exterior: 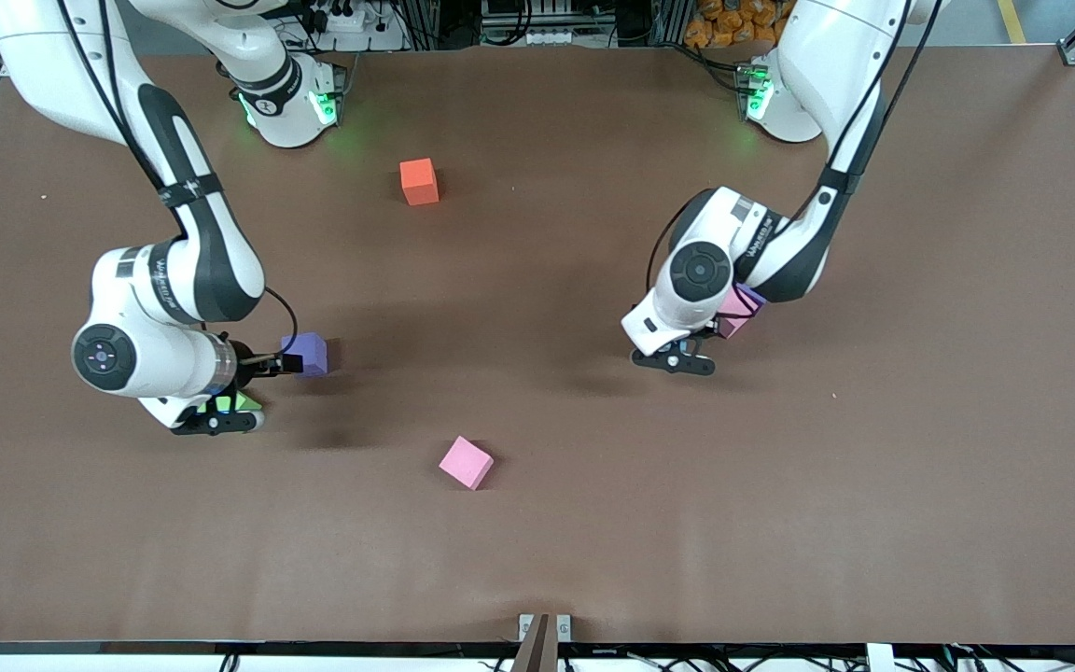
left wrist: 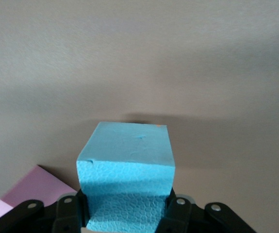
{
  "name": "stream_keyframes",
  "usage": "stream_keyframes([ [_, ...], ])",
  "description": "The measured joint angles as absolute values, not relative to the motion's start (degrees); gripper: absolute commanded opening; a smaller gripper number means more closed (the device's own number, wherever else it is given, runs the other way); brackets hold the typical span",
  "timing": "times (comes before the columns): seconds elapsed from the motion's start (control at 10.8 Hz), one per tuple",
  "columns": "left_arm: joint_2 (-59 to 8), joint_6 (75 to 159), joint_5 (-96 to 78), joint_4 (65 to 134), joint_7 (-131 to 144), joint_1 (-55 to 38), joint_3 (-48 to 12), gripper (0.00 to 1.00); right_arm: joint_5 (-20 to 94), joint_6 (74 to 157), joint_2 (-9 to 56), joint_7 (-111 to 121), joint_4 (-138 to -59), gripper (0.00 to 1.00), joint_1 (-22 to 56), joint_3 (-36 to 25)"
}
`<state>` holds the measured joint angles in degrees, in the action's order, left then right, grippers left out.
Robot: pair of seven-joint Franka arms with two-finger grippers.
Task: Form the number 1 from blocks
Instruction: 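Lift the cyan cube with the left gripper while the right gripper grasps purple, then place the cyan cube mid-table with the left gripper while the right carries purple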
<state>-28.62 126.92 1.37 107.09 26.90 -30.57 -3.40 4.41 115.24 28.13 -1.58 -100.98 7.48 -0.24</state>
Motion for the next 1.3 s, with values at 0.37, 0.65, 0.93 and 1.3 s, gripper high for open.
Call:
stream_keyframes([
  [0.37,-28.6,126.9,1.4,107.0,41.9,-38.3,-3.8,0.0,4.4,121.2,28.9,-1.6,-106.7,1.0,7.5,-0.3],
  [0.65,-28.5,126.5,1.4,106.7,53.1,-43.2,-8.1,0.0,4.4,121.3,28.8,-1.6,-107.2,1.0,7.5,-0.3],
  [0.93,-28.6,126.3,1.4,104.4,62.5,-43.7,-15.4,0.0,4.9,121.4,28.8,-1.6,-108.3,1.0,7.9,-0.2],
  [1.3,-34.8,126.2,1.4,99.2,69.5,-48.4,-17.6,0.0,6.6,123.5,28.8,-1.6,-110.0,1.0,9.0,-0.2],
])
